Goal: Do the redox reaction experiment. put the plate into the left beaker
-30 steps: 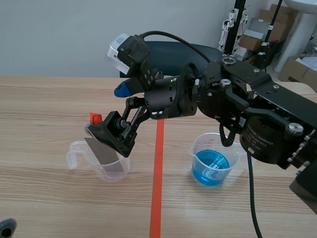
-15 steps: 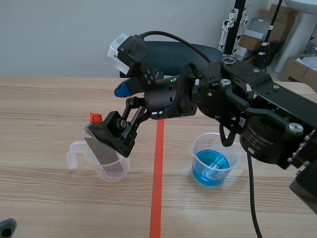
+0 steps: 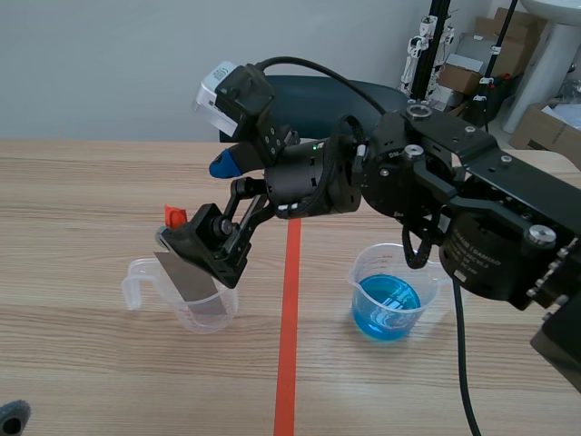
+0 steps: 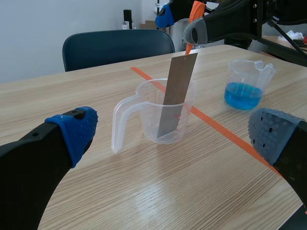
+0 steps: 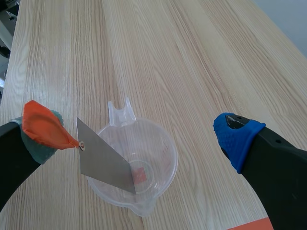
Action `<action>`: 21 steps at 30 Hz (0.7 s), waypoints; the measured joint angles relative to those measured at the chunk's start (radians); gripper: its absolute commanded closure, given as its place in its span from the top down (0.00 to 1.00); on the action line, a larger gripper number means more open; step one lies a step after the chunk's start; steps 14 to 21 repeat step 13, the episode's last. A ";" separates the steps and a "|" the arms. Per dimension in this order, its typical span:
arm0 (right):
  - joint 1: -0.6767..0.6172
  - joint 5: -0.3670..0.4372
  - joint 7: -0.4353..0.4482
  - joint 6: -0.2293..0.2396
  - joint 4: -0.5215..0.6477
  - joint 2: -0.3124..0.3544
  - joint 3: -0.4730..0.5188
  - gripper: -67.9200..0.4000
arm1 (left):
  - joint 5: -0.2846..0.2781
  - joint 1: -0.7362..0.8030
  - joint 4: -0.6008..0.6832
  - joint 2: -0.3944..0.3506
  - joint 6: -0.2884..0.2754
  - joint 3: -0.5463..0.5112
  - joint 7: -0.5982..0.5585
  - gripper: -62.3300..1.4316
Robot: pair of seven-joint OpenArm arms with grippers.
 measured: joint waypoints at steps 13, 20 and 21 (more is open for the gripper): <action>0.000 -0.024 0.000 -0.019 0.000 0.000 0.000 1.00 | 0.000 0.000 0.000 0.000 0.000 0.000 0.000 1.00; 0.000 -0.024 0.000 -0.019 0.000 0.000 0.000 1.00 | 0.000 0.000 0.000 0.000 0.000 0.000 0.000 1.00; 0.000 -0.024 0.000 -0.019 0.000 0.000 0.000 1.00 | 0.000 0.000 0.000 0.000 0.000 0.000 0.000 1.00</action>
